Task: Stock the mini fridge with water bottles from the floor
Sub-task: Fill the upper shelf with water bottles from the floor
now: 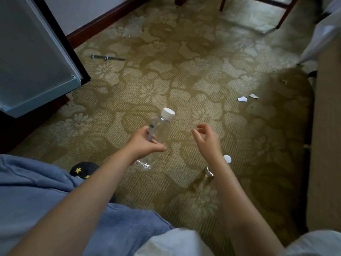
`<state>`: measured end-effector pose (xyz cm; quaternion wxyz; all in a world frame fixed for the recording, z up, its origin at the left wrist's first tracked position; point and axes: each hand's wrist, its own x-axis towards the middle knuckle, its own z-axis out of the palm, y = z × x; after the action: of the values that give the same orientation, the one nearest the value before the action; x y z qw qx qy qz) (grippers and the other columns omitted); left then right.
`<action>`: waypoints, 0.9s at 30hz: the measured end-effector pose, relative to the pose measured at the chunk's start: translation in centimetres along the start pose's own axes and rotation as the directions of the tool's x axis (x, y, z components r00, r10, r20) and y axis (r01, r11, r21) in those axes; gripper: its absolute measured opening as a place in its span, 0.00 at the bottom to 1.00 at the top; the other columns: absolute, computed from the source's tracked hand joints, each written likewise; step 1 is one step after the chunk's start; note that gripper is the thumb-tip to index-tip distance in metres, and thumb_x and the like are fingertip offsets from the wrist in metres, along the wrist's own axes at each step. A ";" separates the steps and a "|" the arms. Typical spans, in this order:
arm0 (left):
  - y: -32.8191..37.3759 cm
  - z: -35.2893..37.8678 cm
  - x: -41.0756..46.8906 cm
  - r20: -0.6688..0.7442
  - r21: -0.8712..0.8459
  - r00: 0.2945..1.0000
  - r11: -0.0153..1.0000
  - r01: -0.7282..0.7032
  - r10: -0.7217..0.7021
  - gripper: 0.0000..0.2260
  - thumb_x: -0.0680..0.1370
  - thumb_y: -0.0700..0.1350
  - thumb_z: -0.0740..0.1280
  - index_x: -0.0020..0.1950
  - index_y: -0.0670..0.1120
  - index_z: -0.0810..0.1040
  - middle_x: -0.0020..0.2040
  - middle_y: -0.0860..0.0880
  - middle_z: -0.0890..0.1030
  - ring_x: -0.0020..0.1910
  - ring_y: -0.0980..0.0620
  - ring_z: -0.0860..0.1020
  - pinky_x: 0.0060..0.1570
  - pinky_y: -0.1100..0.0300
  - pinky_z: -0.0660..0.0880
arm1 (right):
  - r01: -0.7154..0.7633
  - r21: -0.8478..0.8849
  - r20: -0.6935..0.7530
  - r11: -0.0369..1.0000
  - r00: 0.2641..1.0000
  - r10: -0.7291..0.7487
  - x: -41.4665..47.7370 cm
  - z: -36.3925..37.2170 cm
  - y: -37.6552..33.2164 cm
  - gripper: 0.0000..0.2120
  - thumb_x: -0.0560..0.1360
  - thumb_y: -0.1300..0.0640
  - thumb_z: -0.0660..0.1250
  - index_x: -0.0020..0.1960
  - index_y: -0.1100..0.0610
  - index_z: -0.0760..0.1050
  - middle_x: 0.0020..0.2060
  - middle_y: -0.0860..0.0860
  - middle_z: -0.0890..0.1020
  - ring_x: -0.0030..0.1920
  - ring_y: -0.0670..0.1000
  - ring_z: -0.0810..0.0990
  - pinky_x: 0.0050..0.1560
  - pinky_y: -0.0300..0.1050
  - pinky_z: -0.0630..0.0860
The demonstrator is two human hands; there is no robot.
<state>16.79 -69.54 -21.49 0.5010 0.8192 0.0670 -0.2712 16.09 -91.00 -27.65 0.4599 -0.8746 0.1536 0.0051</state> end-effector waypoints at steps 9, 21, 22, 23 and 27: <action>0.0 1.2 0.5 0.032 0.019 0.999 1.000 -0.017 0.016 0.20 0.63 0.40 0.79 0.50 0.48 0.74 0.48 0.45 0.84 0.51 0.49 0.81 0.60 0.46 0.74 | -0.480 -0.083 -0.159 0.873 0.871 0.464 -1.2 -1.1 10.7 0.36 0.72 0.51 0.73 0.74 0.54 0.60 0.71 0.54 0.68 0.71 0.57 0.65 0.69 0.54 0.66; -0.4 0.5 0.3 0.021 0.034 1.000 0.999 0.008 -0.008 0.22 0.63 0.42 0.79 0.52 0.48 0.74 0.49 0.47 0.83 0.52 0.49 0.80 0.59 0.48 0.74 | -0.593 0.271 -0.095 0.758 0.767 0.634 0.5 1.4 11.8 0.25 0.72 0.52 0.72 0.65 0.57 0.69 0.57 0.54 0.78 0.57 0.56 0.77 0.53 0.44 0.70; -0.4 0.4 0.3 0.019 0.034 1.000 0.999 0.007 -0.008 0.22 0.63 0.42 0.79 0.52 0.48 0.74 0.49 0.47 0.83 0.52 0.49 0.81 0.59 0.49 0.74 | -0.583 0.239 -0.096 0.776 0.782 0.616 0.7 1.6 11.5 0.25 0.72 0.51 0.72 0.65 0.57 0.69 0.57 0.54 0.78 0.56 0.56 0.77 0.52 0.44 0.70; -0.4 0.3 0.3 0.015 0.033 1.000 0.999 0.005 -0.005 0.22 0.63 0.42 0.79 0.52 0.48 0.74 0.49 0.47 0.83 0.52 0.49 0.81 0.58 0.49 0.74 | -0.569 0.222 -0.093 0.792 0.796 0.598 0.7 1.9 11.1 0.24 0.72 0.51 0.72 0.64 0.57 0.70 0.55 0.53 0.78 0.54 0.55 0.77 0.53 0.45 0.71; -0.4 -0.2 0.4 -0.007 -0.003 1.000 1.000 -0.005 0.005 0.21 0.64 0.41 0.79 0.50 0.50 0.73 0.50 0.47 0.82 0.52 0.49 0.80 0.55 0.53 0.74 | -0.506 0.265 0.012 0.821 0.853 0.522 0.9 3.6 8.7 0.20 0.72 0.51 0.73 0.60 0.56 0.71 0.51 0.51 0.78 0.55 0.55 0.77 0.57 0.52 0.75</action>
<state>17.02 -69.20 -21.95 0.5029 0.8193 0.0669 -0.2670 15.00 -92.95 -36.79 0.5464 -0.7330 0.3967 0.0820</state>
